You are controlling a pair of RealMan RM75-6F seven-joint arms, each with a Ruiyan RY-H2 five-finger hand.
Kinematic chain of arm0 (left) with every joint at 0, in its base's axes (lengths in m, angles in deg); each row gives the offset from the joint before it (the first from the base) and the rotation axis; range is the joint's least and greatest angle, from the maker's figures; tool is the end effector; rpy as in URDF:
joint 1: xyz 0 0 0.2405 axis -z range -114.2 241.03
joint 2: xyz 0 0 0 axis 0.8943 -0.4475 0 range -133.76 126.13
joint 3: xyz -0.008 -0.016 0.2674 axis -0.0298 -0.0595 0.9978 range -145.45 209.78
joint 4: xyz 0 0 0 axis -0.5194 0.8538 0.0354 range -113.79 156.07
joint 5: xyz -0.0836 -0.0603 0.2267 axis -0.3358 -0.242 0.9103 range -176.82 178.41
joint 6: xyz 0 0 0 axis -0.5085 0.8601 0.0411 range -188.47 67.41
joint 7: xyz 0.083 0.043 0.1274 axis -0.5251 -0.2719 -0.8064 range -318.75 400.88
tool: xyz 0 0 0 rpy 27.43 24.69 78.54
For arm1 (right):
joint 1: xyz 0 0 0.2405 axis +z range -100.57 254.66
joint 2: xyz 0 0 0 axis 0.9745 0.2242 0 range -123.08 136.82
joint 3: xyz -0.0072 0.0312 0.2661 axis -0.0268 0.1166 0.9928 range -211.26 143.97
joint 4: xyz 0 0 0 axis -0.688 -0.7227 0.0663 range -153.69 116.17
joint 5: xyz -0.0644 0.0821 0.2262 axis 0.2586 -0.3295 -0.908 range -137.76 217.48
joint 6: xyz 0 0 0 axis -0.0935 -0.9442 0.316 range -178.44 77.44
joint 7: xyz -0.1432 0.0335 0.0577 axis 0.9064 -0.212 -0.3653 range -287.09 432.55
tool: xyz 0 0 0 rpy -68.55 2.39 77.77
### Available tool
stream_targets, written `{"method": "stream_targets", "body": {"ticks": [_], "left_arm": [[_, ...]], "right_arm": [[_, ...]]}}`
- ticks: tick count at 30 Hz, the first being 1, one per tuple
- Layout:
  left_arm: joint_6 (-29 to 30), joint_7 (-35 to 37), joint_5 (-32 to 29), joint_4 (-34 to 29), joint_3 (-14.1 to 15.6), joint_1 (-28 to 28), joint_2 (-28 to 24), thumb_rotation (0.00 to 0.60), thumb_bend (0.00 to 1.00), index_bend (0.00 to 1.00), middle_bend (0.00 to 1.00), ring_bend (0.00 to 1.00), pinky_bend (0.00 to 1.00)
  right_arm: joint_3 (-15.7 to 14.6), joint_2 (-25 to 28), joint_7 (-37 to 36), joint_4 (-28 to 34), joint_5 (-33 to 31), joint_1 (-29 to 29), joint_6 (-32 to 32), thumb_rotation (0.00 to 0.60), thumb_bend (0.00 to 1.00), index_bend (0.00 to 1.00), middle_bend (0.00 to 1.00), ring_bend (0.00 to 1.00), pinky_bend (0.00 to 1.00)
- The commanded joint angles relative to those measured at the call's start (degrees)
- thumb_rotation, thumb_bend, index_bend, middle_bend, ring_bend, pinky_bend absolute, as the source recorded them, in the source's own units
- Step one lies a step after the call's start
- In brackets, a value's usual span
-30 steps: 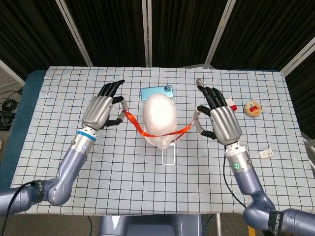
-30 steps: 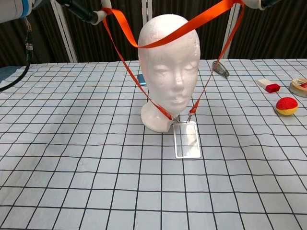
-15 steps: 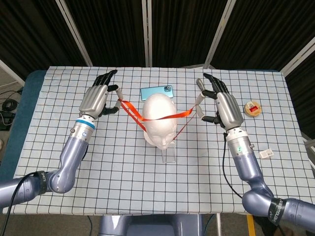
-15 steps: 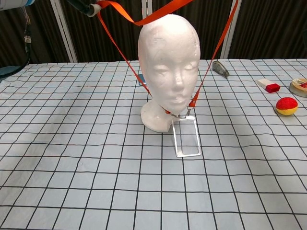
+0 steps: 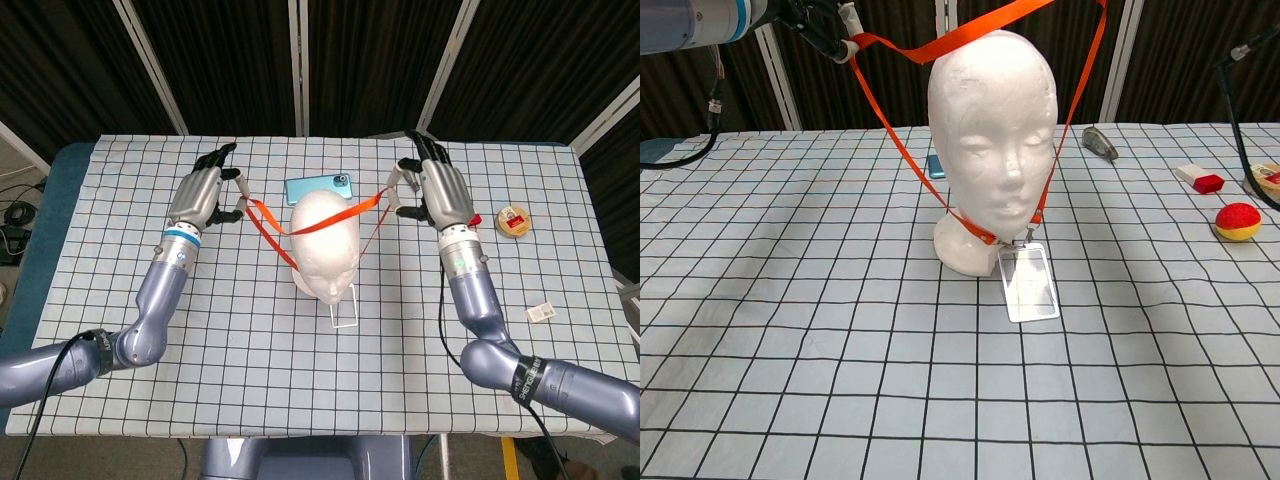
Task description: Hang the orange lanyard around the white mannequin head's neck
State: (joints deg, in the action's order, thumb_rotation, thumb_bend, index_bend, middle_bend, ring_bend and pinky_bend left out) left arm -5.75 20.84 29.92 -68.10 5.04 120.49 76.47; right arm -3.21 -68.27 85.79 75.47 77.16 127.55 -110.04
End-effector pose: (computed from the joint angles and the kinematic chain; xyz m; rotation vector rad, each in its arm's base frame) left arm -0.0550 0.4717 0.0366 -1.4529 -1.2663 -1.1506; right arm -0.0704 -0.4651 0.0909 1.3189 -1.2104 1.3181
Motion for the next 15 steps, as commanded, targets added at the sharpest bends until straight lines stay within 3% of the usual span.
{"method": "stream_targets", "body": {"ticks": [1, 5, 7, 9, 10, 11, 13, 15], "left_arm": [[-2.05, 0.93, -1.12, 3.63, 0.3, 1.41, 1.56, 0.6, 0.65, 0.76, 0.0, 0.0, 0.0], [-3.95, 1.82, -1.86, 7.34, 0.61, 2.3, 2.92, 0.6, 0.65, 0.74, 0.0, 0.0, 0.0], [-4.79, 2.28, -2.04, 9.07, 0.78, 2.7, 3.57, 0.6, 0.63, 0.6, 0.0, 0.0, 0.0], [-5.94, 2.78, -1.95, 10.64, 1.08, 3.03, 4.12, 0.6, 0.45, 0.22, 0.0, 0.0, 0.0], [-6.52, 3.15, -1.69, 11.38, 1.24, 3.14, 4.36, 0.6, 0.36, 0.12, 0.0, 0.0, 0.0], [-7.03, 3.44, -1.56, 12.01, 1.45, 3.21, 4.57, 0.6, 0.2, 0.02, 0.0, 0.0, 0.0], [-7.88, 3.9, -1.63, 13.15, 1.8, 3.36, 4.95, 0.6, 0.04, 0.0, 0.0, 0.0, 0.0], [-8.51, 4.44, -1.37, 13.91, 2.01, 3.41, 5.18, 0.6, 0.0, 0.0, 0.0, 0.0, 0.0]], "right_arm": [[-0.04, -1.73, 1.61, -3.46, -2.22, 2.25, 1.04, 0.6, 0.48, 0.76, 0.06, 0.0, 0.0], [0.15, -3.28, 2.33, -7.29, -4.38, 4.13, 1.99, 0.6, 0.48, 0.75, 0.06, 0.0, 0.0], [0.47, -3.96, 2.2, -8.96, -5.57, 4.86, 2.5, 0.6, 0.48, 0.7, 0.06, 0.0, 0.0], [0.29, -4.51, 2.44, -10.67, -6.16, 5.49, 3.11, 0.6, 0.38, 0.48, 0.03, 0.0, 0.0], [0.0, -4.72, 2.55, -11.44, -6.16, 5.73, 3.52, 0.6, 0.32, 0.38, 0.02, 0.0, 0.0], [-0.32, -4.82, 2.64, -12.02, -6.22, 5.85, 4.04, 0.6, 0.21, 0.25, 0.01, 0.0, 0.0], [-0.82, -4.99, 2.56, -13.05, -6.46, 5.99, 5.02, 0.6, 0.06, 0.11, 0.0, 0.0, 0.0], [-1.18, -5.24, 2.38, -13.92, -6.51, 6.03, 5.43, 0.6, 0.0, 0.04, 0.0, 0.0, 0.0]]}}
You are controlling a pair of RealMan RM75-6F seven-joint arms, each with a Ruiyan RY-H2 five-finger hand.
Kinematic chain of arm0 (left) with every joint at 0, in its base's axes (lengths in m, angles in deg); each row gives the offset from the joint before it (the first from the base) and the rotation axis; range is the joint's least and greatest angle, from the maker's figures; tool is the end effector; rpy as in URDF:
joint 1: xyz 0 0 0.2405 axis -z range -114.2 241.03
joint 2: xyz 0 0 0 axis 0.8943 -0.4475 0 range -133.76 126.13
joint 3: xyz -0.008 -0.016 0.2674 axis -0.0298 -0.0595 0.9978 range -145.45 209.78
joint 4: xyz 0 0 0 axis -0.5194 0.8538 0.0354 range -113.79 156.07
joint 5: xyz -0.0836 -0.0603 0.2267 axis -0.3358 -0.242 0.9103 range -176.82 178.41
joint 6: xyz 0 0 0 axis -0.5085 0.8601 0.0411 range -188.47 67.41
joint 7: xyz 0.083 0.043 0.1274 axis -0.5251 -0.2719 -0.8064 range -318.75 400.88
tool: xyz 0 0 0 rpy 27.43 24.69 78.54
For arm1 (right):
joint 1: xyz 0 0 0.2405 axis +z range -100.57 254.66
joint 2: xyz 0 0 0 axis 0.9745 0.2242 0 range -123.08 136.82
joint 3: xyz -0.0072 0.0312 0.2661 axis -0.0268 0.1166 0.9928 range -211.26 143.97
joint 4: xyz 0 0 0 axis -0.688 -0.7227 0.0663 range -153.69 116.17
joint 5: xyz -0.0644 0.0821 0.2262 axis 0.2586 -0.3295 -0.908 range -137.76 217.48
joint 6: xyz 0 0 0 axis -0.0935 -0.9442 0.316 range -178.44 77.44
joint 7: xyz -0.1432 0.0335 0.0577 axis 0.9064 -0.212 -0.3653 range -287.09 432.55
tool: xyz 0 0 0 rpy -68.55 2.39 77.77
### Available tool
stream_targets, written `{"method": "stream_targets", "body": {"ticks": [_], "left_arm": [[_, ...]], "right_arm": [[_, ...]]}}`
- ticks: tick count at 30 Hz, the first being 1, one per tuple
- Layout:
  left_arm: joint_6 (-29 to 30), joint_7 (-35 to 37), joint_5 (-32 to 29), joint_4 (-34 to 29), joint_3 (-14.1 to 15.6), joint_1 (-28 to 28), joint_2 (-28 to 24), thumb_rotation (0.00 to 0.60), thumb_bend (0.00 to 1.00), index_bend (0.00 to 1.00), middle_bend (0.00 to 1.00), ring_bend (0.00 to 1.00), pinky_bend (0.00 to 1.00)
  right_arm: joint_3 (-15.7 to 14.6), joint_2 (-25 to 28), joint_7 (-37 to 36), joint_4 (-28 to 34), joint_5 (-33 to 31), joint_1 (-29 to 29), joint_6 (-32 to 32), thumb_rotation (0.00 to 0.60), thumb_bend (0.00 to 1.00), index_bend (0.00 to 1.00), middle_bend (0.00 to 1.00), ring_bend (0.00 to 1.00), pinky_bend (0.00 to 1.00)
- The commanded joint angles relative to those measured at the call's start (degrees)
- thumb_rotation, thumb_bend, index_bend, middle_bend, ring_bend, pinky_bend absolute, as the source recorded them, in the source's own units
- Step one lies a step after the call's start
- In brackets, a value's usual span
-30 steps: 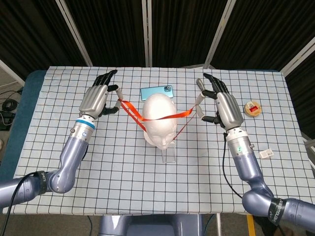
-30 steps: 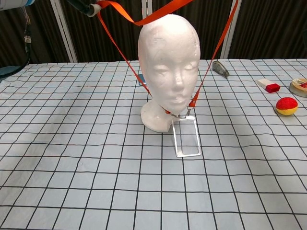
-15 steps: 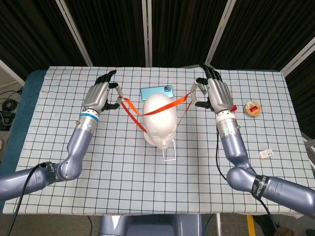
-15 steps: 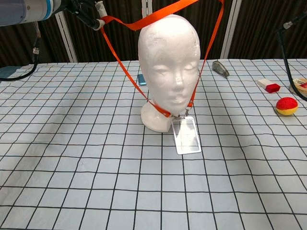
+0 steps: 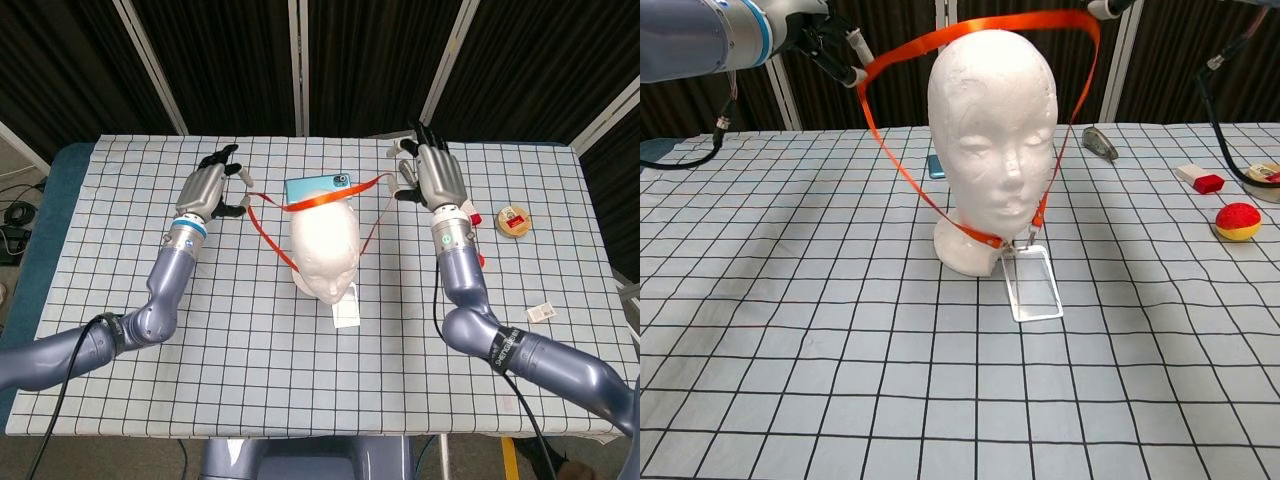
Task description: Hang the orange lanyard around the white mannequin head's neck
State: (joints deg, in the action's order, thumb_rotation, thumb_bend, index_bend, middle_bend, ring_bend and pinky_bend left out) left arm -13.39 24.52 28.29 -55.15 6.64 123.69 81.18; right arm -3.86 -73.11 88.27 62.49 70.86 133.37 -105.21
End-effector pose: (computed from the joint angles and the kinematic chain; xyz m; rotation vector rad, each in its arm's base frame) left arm -0.0727 0.5043 0.0134 -1.4473 -1.3270 -1.0941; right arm -0.0778 -0.5070 0.0745 1.2911 -1.2214 1.2163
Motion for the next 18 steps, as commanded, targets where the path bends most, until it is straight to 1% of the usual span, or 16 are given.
{"method": "stream_targets", "body": {"ticks": [1, 7, 12, 13, 14, 18], "left_arm": [[-1.18, 1.15, 0.79, 1.36, 0.56, 0.17, 0.55, 0.6, 0.0, 0.0, 0.0, 0.0, 0.0], [-2.39, 4.73, 4.67, 2.63, 0.68, -0.67, 0.5, 0.6, 0.0, 0.0, 0.0, 0.0, 0.0], [-0.55, 6.44, 8.34, 1.32, 0.93, -1.87, -0.41, 0.6, 0.0, 0.0, 0.0, 0.0, 0.0], [-0.1, 6.52, 9.05, 0.84, 1.13, -2.23, -0.82, 0.6, 0.0, 0.0, 0.0, 0.0, 0.0], [0.33, 6.64, 9.75, 0.18, 1.35, -2.65, -1.31, 0.6, 0.0, 0.0, 0.0, 0.0, 0.0], [3.09, 7.12, 13.69, -3.68, 2.84, -5.4, -4.22, 0.6, 0.0, 0.0, 0.0, 0.0, 0.0]], "right_arm": [[-0.8, -0.58, -0.16, -1.46, -0.06, 0.24, 0.74, 0.6, 0.0, 0.03, 0.0, 0.0, 0.0], [-2.03, -1.08, -0.07, -2.79, 2.04, 0.2, -0.04, 0.6, 0.0, 0.02, 0.0, 0.0, 0.0], [-2.91, 0.38, 0.96, -0.49, 4.51, -0.7, -2.45, 0.6, 0.01, 0.02, 0.0, 0.0, 0.0], [-3.23, 0.84, 1.29, 0.17, 5.07, -1.02, -3.0, 0.6, 0.03, 0.02, 0.0, 0.0, 0.0], [-3.69, 1.46, 1.71, 1.01, 5.82, -1.5, -3.68, 0.6, 0.07, 0.02, 0.0, 0.0, 0.0], [-5.82, 4.91, 1.83, 5.97, 9.54, -4.72, -6.15, 0.6, 0.34, 0.03, 0.0, 0.0, 0.0]]}}
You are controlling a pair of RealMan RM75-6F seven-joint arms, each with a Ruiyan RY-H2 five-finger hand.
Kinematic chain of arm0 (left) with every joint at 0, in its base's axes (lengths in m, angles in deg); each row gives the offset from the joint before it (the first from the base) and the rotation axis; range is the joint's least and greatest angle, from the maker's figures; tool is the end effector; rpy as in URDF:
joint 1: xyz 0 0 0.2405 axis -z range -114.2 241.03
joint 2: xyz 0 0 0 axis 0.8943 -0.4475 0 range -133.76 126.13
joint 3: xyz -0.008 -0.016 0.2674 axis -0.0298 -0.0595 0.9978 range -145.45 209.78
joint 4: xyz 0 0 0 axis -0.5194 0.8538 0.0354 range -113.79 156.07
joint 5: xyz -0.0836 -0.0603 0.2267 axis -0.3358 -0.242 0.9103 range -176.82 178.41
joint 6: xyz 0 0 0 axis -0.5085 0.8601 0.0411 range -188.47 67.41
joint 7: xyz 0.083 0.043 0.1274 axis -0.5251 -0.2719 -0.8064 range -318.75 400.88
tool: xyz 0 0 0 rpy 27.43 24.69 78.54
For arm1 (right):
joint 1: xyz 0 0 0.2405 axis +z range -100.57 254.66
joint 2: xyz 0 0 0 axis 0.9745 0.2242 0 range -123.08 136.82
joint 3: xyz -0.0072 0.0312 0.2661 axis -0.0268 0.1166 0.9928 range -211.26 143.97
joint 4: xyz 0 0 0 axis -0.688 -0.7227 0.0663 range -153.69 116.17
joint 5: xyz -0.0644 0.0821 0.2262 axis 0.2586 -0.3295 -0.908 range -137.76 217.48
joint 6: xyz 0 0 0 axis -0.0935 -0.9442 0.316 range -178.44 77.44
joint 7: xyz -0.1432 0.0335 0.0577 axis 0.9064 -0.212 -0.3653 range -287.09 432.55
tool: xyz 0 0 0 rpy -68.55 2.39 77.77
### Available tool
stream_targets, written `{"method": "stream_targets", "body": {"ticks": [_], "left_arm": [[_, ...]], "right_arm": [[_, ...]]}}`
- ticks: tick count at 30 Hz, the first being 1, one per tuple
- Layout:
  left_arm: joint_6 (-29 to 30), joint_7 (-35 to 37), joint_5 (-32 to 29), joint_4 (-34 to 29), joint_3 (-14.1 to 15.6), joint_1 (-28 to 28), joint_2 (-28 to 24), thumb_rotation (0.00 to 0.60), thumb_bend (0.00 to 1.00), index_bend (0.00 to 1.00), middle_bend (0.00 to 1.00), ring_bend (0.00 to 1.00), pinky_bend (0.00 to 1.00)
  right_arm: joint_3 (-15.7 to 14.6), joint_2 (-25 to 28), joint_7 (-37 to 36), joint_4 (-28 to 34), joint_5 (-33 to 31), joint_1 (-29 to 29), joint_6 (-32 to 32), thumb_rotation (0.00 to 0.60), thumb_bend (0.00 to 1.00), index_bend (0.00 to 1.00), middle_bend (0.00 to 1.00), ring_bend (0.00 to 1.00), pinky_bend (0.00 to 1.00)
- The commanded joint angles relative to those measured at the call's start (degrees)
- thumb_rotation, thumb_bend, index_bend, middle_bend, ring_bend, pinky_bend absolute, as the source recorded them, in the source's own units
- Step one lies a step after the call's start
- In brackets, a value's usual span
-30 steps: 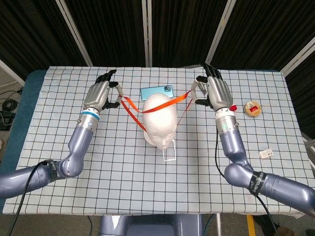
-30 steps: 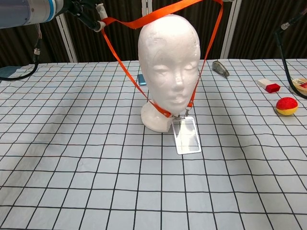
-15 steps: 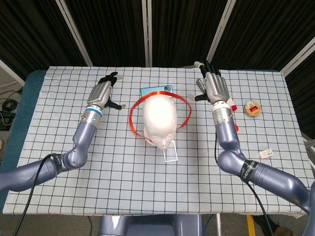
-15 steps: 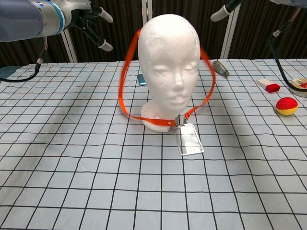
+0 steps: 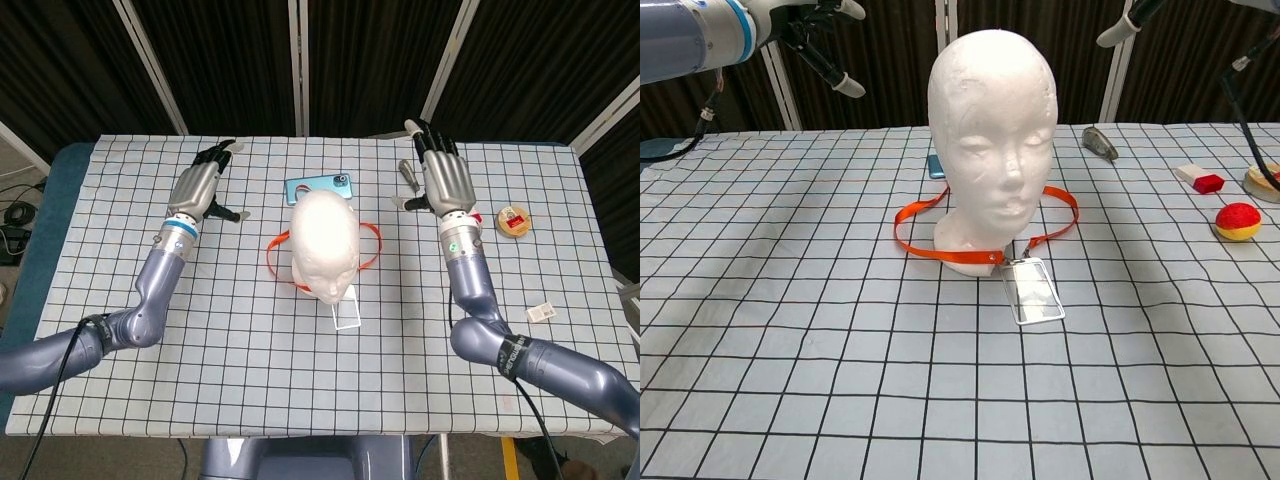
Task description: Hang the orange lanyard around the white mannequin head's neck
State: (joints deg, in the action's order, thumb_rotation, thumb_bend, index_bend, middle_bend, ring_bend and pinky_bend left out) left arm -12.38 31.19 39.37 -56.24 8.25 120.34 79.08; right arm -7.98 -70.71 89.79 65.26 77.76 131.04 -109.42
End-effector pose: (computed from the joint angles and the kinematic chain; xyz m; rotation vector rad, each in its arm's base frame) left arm -0.0870 0.4984 0.0283 -1.4869 -1.2350 -1.1575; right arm -0.0943 -0.4913 0.0838 1.3536 -1.0493 1.1666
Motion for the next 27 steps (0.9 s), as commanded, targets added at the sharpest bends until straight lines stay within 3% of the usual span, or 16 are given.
{"method": "stream_targets", "body": {"ticks": [1, 5, 9, 12, 16, 24, 27], "left_arm": [[3.15, 0.62, 4.03, -4.17, 1.9, -3.23, -3.26, 0.6, 0.0, 0.0, 0.0, 0.0, 0.0], [6.32, 0.83, 8.44, -9.82, 4.49, -7.19, -7.29, 0.6, 0.02, 0.0, 0.0, 0.0, 0.0], [8.96, 1.53, 14.02, -16.22, 7.94, -11.59, -11.67, 0.6, 0.16, 0.0, 0.0, 0.0, 0.0], [10.51, 2.39, 19.19, -20.5, 11.3, -14.98, -14.69, 0.6, 0.17, 0.0, 0.0, 0.0, 0.0], [12.95, 3.35, 25.99, -23.96, 15.79, -19.19, -17.44, 0.6, 0.17, 0.0, 0.0, 0.0, 0.0], [17.01, 6.07, 36.34, -25.62, 21.9, -24.99, -18.53, 0.6, 0.17, 0.0, 0.0, 0.0, 0.0], [15.85, 7.14, 39.93, -26.23, 24.48, -25.74, -18.73, 0.6, 0.21, 0.0, 0.0, 0.0, 0.0]], "right_arm": [[-2.53, 3.88, 0.06, 5.07, 4.04, -3.79, -2.8, 0.6, 0.37, 0.03, 0.0, 0.0, 0.0], [-5.29, 8.27, -1.57, 10.65, 8.59, -8.43, -4.9, 0.6, 0.47, 0.04, 0.0, 0.0, 0.0], [-8.88, 12.31, -3.95, 15.08, 15.33, -13.81, -8.1, 0.6, 0.48, 0.05, 0.0, 0.0, 0.0], [-11.87, 14.22, -6.56, 16.92, 21.46, -18.35, -12.05, 0.6, 0.46, 0.06, 0.0, 0.0, 0.0], [-16.07, 15.92, -11.65, 17.64, 28.97, -24.17, -16.2, 0.6, 0.46, 0.07, 0.0, 0.0, 0.0], [-23.09, 16.47, -19.42, 15.13, 39.63, -33.24, -22.49, 0.6, 0.46, 0.07, 0.0, 0.0, 0.0], [-24.32, 15.23, -20.39, 13.31, 41.98, -35.9, -25.7, 0.6, 0.38, 0.07, 0.0, 0.0, 0.0]]}}
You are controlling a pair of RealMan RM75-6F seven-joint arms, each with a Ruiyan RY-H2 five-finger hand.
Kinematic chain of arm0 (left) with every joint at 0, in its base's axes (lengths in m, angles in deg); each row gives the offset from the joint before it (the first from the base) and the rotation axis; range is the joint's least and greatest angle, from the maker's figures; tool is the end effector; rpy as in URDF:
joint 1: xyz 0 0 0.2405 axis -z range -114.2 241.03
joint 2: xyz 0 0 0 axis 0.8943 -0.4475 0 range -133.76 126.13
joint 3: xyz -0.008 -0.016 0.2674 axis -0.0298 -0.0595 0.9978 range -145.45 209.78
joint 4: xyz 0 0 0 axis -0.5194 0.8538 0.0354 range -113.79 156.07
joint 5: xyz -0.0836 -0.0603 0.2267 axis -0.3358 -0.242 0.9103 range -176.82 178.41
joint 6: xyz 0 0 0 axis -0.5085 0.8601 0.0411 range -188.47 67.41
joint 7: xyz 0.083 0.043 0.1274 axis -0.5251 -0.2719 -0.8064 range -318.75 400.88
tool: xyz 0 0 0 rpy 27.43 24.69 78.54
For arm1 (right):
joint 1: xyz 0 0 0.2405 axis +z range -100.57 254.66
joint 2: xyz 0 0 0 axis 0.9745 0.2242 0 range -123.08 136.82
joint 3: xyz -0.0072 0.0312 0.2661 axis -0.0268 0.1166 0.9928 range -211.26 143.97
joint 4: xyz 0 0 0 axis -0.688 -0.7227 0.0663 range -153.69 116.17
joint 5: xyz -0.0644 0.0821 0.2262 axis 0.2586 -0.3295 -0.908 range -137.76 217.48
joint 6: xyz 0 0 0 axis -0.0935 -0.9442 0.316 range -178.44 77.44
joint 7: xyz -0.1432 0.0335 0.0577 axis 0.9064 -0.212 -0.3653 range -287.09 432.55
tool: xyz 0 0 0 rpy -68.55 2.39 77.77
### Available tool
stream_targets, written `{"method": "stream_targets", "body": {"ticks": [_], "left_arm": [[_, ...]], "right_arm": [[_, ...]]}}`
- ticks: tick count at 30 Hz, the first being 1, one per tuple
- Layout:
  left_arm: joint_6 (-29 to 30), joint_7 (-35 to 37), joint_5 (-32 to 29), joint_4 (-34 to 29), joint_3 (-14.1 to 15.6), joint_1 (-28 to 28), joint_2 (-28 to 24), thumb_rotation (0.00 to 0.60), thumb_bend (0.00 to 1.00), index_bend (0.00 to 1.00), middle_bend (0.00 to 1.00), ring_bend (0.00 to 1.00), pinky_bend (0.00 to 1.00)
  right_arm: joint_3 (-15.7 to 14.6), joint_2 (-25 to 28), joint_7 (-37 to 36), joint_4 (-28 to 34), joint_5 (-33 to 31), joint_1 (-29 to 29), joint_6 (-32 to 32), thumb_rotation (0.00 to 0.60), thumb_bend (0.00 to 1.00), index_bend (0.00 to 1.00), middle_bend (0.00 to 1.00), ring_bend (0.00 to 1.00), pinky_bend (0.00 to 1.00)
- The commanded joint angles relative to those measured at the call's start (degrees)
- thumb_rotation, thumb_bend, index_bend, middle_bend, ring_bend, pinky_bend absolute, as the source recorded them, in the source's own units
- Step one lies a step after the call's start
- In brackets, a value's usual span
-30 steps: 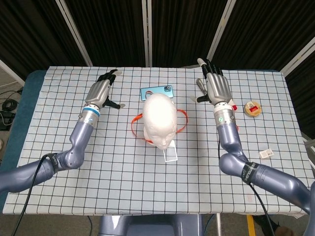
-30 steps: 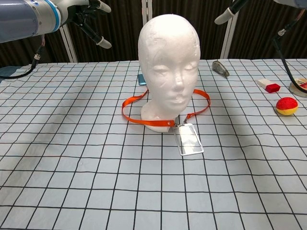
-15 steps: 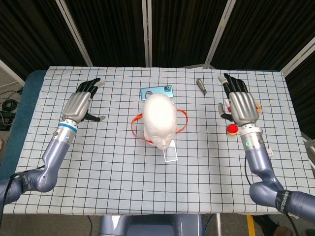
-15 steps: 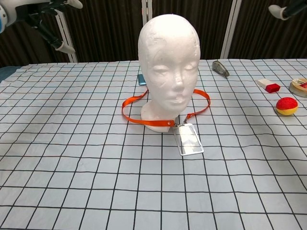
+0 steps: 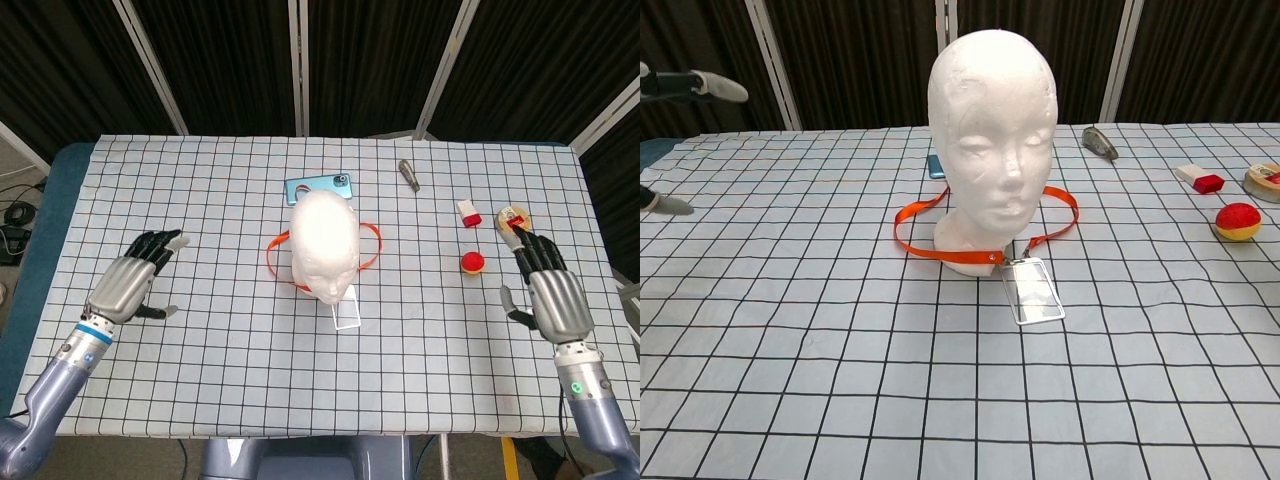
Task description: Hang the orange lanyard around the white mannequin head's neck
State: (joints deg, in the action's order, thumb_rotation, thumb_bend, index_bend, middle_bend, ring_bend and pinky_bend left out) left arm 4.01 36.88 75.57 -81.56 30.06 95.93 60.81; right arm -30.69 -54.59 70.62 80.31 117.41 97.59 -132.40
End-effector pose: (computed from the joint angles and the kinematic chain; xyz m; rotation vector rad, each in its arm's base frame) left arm -0.2116 0.3118 0.0591 -1.7749 -1.0285 -0.9884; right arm -0.2728 -0.2802 0.1312 1.4263 -0.9281 1.0887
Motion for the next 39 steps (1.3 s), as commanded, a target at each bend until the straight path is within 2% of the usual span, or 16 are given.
{"method": "stream_targets", "body": {"ticks": [1, 3, 6, 15, 17, 24, 32, 39], "left_arm": [[-1.11, 1.62, 4.97, -1.03, 3.55, -1.41, -0.51, 0.6, 0.26, 0.0, 0.0, 0.0, 0.0], [-2.34, 2.6, 8.62, -0.9, 5.54, -1.48, 0.0, 0.6, 0.32, 0.0, 0.0, 0.0, 0.0], [-4.34, 2.94, 12.37, -0.04, 7.13, -0.85, 1.86, 0.6, 0.42, 0.0, 0.0, 0.0, 0.0], [-11.78, -2.53, 12.61, -0.13, 5.7, 3.35, 9.64, 0.6, 0.86, 0.0, 0.0, 0.0, 0.0], [-13.67, -4.26, 11.33, -0.07, 4.85, 4.49, 11.7, 0.6, 0.91, 0.0, 0.0, 0.0, 0.0], [-17.57, -8.17, 5.8, 1.92, 1.03, 7.81, 18.49, 0.6, 0.99, 0.0, 0.0, 0.0, 0.0], [-22.35, -12.69, -2.94, 7.13, -3.68, 13.24, 25.77, 0.6, 0.98, 0.0, 0.0, 0.0, 0.0], [-25.47, -14.36, -9.15, 11.93, -5.8, 17.06, 31.0, 0.6, 0.98, 0.0, 0.0, 0.0, 0.0]], "right_arm": [[-1.97, -1.32, -1.43, -2.3, 3.02, -3.23, -3.7, 0.6, 0.34, 0.07, 0.0, 0.0, 0.0], [-2.79, -2.53, -1.64, -3.9, 4.77, -5.28, -6.32, 0.6, 0.24, 0.07, 0.0, 0.0, 0.0], [-3.39, -3.97, -1.55, -5.18, 6.55, -7.66, -9.3, 0.6, 0.16, 0.07, 0.0, 0.0, 0.0], [-2.98, -5.9, -1.19, -4.19, 9.26, -11.46, -13.74, 0.6, 0.13, 0.07, 0.0, 0.0, 0.0], [-2.84, -6.01, -1.22, -4.27, 9.45, -11.72, -13.48, 0.6, 0.13, 0.07, 0.0, 0.0, 0.0], [-1.96, -5.9, -2.03, -4.52, 9.57, -12.1, -12.23, 0.6, 0.13, 0.07, 0.0, 0.0, 0.0], [-1.17, -5.65, -1.7, -4.49, 9.07, -12.6, -10.62, 0.6, 0.13, 0.07, 0.0, 0.0, 0.0], [-0.33, -5.51, -1.91, -4.77, 8.25, -12.96, -10.03, 0.6, 0.13, 0.07, 0.0, 0.0, 0.0]]}}
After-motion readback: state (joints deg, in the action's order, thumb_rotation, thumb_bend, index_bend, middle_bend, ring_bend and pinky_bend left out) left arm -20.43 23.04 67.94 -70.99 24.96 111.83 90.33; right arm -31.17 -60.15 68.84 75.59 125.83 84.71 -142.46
